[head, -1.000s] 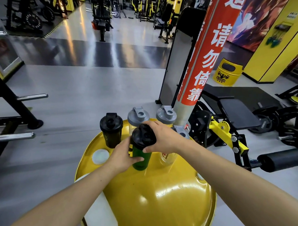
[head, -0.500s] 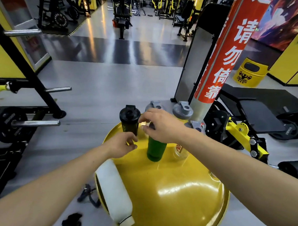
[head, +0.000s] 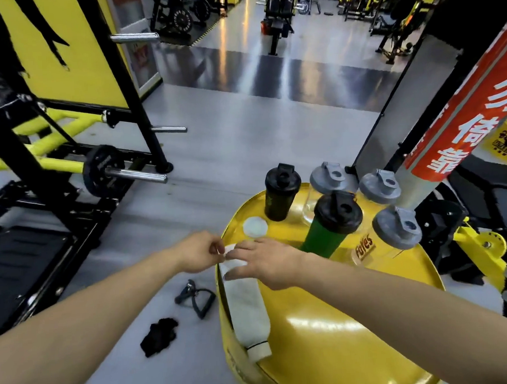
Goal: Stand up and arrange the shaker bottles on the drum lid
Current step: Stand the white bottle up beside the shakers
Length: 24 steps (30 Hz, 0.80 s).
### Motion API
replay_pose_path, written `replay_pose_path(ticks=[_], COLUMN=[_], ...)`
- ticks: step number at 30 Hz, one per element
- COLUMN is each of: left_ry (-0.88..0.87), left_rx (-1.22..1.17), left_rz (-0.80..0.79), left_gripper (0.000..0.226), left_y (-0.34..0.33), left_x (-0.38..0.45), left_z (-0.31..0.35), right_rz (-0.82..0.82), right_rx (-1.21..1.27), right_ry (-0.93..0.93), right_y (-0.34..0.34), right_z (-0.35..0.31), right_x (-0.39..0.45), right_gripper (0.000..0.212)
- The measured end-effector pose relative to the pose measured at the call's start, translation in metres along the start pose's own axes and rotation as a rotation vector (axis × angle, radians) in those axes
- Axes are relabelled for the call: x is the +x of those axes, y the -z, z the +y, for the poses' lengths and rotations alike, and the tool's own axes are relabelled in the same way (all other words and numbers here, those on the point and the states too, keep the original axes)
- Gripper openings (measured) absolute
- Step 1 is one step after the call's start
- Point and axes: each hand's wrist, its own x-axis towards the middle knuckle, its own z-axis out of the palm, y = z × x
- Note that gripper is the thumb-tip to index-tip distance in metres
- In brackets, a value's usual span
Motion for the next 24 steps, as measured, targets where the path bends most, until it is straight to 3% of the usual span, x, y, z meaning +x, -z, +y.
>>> replay_pose_path(ticks=[4, 14, 19, 24], left_ry=[0.057, 0.048, 0.037, 0.032], left_rx=[-0.021, -0.034, -0.113, -0.291], left_rz=[0.008, 0.024, 0.035, 0.035], left_gripper=[0.014, 0.016, 0.009, 0.032], left_y=[-0.004, -0.002, 0.002, 0.004], left_x=[-0.008, -0.001, 0.009, 0.016], left_z=[-0.012, -0.009, -0.002, 0.005], right_rz=[-0.088, -0.082, -0.073, 0.088], right_rx=[-0.1, -0.098, 0.123, 0.449], right_ry=[0.135, 0.144, 0.017, -0.226], right_y=[-0.019, -0.034, -0.04, -0.034], right_z=[-0.013, -0.006, 0.007, 0.014], right_x=[0.012, 0.008, -0.002, -0.015], right_gripper=[0.069, 0.074, 0.086, 0.092])
